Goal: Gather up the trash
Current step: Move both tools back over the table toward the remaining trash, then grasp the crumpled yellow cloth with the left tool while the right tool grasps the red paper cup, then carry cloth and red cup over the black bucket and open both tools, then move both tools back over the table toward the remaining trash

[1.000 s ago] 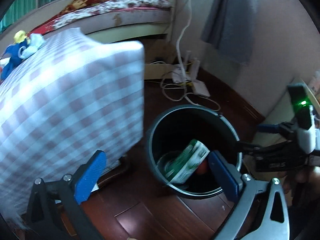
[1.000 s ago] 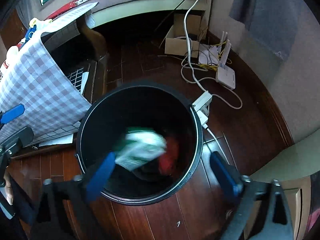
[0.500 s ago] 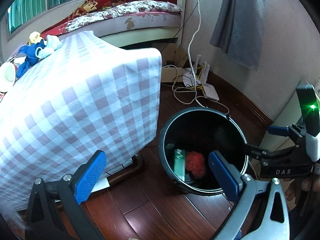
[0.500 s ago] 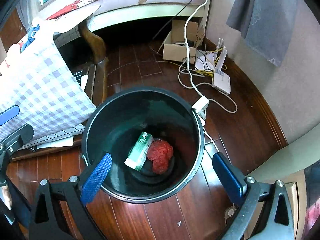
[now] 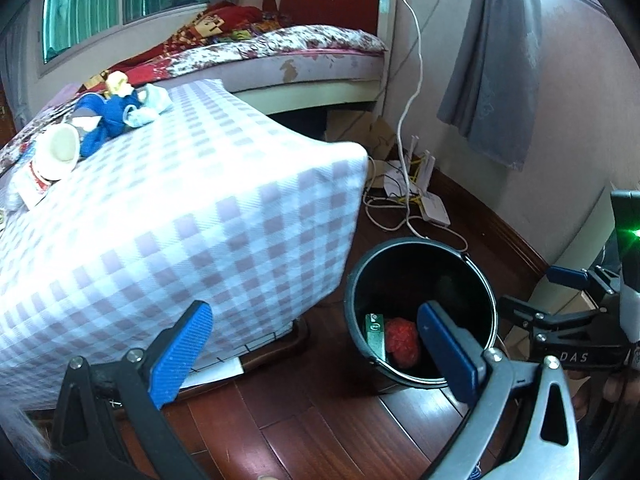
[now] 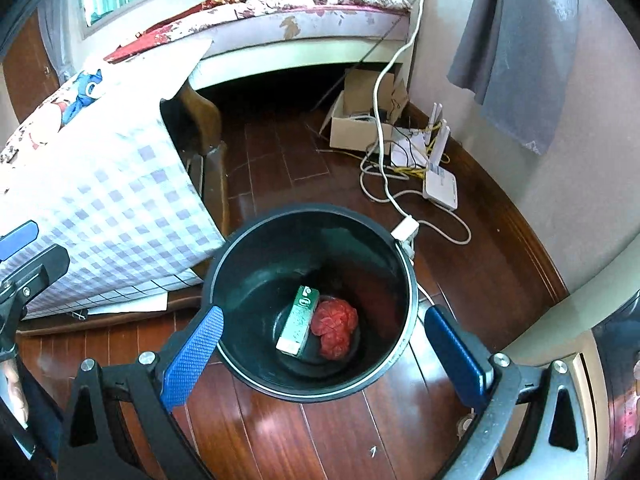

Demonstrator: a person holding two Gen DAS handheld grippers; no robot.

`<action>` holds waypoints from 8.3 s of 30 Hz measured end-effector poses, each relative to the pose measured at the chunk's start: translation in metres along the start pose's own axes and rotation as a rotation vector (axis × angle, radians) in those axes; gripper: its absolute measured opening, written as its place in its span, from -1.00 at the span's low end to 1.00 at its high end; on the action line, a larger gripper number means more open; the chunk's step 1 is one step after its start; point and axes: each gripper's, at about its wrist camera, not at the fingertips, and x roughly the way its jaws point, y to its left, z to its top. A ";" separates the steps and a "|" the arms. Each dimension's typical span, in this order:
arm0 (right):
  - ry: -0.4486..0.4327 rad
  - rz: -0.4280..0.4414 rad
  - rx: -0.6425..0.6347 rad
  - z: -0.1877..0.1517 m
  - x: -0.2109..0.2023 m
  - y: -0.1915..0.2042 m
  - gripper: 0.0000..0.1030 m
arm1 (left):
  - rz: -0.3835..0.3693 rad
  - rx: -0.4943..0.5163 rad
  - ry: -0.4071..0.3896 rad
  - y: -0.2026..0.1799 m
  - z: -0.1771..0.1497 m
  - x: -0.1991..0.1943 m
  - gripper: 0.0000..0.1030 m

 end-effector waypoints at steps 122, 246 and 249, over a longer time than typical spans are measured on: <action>-0.356 0.381 -0.118 0.131 -0.070 0.198 -0.94 | 0.205 -0.221 -0.257 0.211 0.041 -0.095 -0.42; -0.274 0.252 -0.156 0.091 -0.034 0.146 0.98 | 0.269 -0.156 -0.116 0.157 0.047 -0.054 0.98; -0.260 0.317 -0.195 0.113 -0.027 0.176 0.98 | 0.319 -0.210 -0.127 0.193 0.048 -0.057 0.98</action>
